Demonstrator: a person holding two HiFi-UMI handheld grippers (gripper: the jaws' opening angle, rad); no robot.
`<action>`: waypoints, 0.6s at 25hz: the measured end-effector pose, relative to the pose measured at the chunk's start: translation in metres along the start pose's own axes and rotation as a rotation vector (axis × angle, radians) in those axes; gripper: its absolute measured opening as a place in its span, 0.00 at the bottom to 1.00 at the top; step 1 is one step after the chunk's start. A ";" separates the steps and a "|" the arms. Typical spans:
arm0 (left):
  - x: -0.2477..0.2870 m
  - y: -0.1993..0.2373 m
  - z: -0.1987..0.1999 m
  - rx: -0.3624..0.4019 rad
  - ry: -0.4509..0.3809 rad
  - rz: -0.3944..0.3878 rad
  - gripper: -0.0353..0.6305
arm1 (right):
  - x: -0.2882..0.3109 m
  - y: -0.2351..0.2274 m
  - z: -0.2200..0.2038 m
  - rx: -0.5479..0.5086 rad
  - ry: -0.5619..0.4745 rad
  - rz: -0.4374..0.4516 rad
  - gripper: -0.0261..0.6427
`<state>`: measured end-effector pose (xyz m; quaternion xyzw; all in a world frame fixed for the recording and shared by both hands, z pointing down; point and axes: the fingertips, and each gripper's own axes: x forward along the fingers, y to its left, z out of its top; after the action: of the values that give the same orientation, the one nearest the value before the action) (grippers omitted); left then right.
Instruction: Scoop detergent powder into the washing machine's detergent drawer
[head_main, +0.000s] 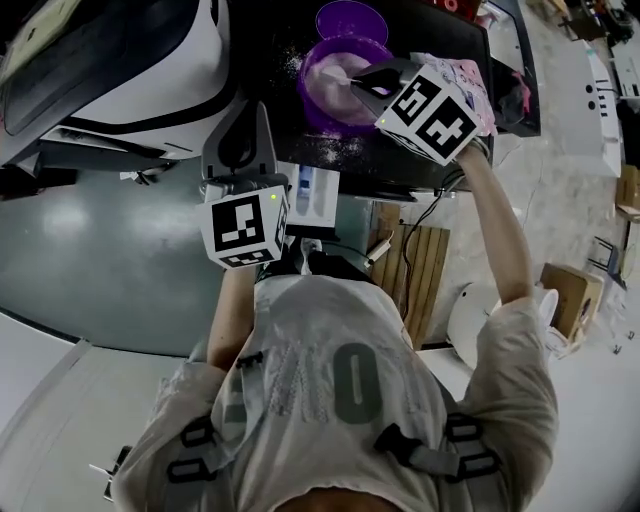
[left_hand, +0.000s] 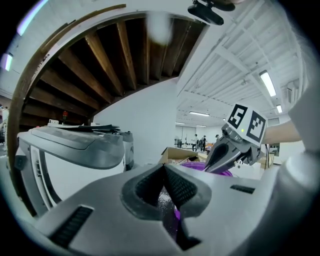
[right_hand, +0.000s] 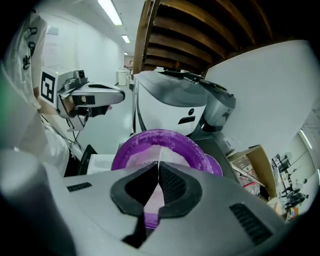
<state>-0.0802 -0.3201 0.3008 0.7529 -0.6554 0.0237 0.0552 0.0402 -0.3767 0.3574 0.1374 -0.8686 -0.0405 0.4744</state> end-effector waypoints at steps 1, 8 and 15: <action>-0.001 0.002 -0.002 -0.004 0.003 0.006 0.08 | 0.003 0.004 -0.002 -0.012 0.019 0.020 0.05; -0.006 0.013 -0.008 -0.027 0.006 0.045 0.08 | 0.008 0.022 -0.010 0.028 0.074 0.115 0.05; -0.005 0.013 -0.010 -0.033 0.008 0.056 0.08 | 0.006 0.032 -0.010 0.149 0.104 0.187 0.05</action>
<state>-0.0933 -0.3159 0.3105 0.7330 -0.6764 0.0174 0.0697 0.0396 -0.3468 0.3740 0.0925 -0.8526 0.0756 0.5088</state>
